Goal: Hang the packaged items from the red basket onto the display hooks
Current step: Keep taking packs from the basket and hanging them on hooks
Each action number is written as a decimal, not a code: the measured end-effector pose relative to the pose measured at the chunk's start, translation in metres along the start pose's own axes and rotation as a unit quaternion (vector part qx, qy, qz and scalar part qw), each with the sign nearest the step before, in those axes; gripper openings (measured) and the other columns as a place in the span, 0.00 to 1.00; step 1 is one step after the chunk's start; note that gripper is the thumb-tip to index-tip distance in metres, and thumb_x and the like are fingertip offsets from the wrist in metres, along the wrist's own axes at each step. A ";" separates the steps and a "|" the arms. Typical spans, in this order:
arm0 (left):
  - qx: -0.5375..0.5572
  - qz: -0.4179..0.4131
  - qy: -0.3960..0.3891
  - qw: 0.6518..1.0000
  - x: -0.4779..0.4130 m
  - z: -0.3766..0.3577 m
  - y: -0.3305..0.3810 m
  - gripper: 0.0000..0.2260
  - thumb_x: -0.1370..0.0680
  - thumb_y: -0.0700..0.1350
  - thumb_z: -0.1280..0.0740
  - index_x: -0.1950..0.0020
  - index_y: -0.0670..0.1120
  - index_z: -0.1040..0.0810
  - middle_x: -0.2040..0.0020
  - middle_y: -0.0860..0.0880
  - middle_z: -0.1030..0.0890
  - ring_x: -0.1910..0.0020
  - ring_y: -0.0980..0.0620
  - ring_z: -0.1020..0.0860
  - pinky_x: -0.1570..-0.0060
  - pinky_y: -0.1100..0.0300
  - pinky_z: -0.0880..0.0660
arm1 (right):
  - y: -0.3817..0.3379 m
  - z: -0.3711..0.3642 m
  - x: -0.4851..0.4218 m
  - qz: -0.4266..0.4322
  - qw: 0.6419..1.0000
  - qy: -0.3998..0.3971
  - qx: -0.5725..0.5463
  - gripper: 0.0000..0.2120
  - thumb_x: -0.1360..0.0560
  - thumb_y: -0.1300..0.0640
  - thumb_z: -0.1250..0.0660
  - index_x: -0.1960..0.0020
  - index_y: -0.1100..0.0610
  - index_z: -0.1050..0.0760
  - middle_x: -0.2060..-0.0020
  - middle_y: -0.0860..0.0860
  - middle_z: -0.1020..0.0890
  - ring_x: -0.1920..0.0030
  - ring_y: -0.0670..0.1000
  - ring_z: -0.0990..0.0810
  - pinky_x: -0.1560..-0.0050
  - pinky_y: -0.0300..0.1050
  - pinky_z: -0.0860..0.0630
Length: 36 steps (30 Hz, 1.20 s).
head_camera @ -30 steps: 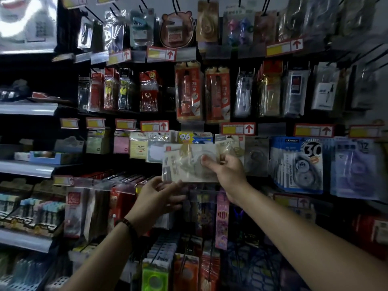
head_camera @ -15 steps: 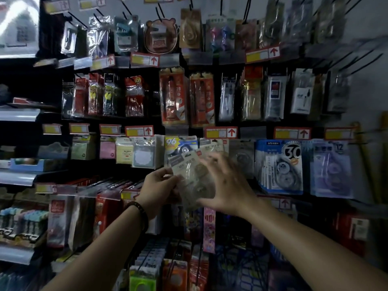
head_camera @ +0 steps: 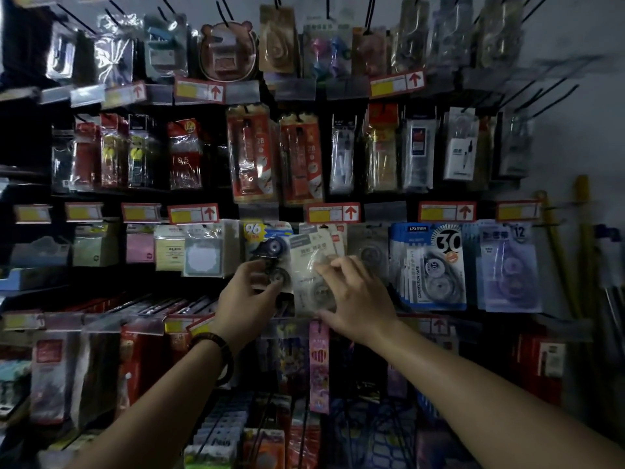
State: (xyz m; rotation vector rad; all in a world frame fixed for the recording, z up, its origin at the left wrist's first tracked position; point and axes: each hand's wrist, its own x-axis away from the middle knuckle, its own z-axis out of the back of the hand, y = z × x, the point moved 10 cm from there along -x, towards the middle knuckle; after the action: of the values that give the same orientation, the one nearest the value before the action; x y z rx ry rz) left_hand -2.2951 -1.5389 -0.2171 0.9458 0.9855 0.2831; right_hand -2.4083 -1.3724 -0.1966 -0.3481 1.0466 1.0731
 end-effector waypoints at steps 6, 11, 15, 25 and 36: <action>-0.039 -0.054 0.004 0.998 0.009 -0.002 0.010 0.26 0.19 0.49 0.26 0.23 0.51 0.30 0.35 0.52 0.21 0.41 0.49 0.17 0.44 0.48 0.17 | 0.008 -0.004 -0.015 -0.036 0.999 0.002 0.039 0.37 0.33 0.41 0.18 0.29 0.51 0.28 0.39 0.55 0.25 0.36 0.58 0.26 0.46 0.57 0.18; -0.065 -0.063 -0.004 0.996 0.012 -0.002 0.009 0.27 0.20 0.49 0.26 0.23 0.51 0.31 0.33 0.53 0.22 0.44 0.54 0.18 0.45 0.51 0.18 | 0.011 -0.007 -0.024 -0.059 0.996 -0.012 0.059 0.37 0.35 0.42 0.17 0.32 0.51 0.26 0.39 0.56 0.25 0.36 0.59 0.26 0.45 0.57 0.19; -0.076 -0.043 -0.019 0.996 0.012 -0.005 0.001 0.26 0.20 0.50 0.25 0.25 0.51 0.29 0.32 0.51 0.21 0.38 0.48 0.19 0.40 0.43 0.18 | 0.011 -0.005 -0.030 -0.052 0.996 -0.010 0.075 0.36 0.35 0.40 0.18 0.32 0.52 0.24 0.42 0.55 0.24 0.39 0.59 0.25 0.46 0.54 0.21; -0.113 -0.048 -0.047 0.991 0.021 -0.012 -0.007 0.23 0.21 0.50 0.24 0.29 0.49 0.25 0.34 0.50 0.20 0.39 0.50 0.19 0.38 0.46 0.19 | 0.006 -0.017 -0.032 -0.083 0.989 -0.090 0.084 0.30 0.25 0.44 0.28 0.27 0.53 0.30 0.35 0.56 0.25 0.35 0.60 0.27 0.38 0.56 0.27; -0.171 -0.044 -0.135 0.975 0.085 -0.021 -0.040 0.11 0.17 0.51 0.29 0.35 0.55 0.22 0.42 0.58 0.18 0.45 0.60 0.18 0.50 0.63 0.19 | -0.020 -0.015 0.042 -0.073 0.994 -0.083 -0.004 0.18 0.22 0.46 0.33 0.37 0.55 0.25 0.40 0.54 0.24 0.39 0.58 0.26 0.43 0.55 0.24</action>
State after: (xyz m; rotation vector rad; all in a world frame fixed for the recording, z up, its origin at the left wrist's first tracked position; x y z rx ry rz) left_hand -2.2731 -1.4999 -0.3027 0.6051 0.6976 0.2328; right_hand -2.3961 -1.3691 -0.2435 -0.3315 0.8550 0.9576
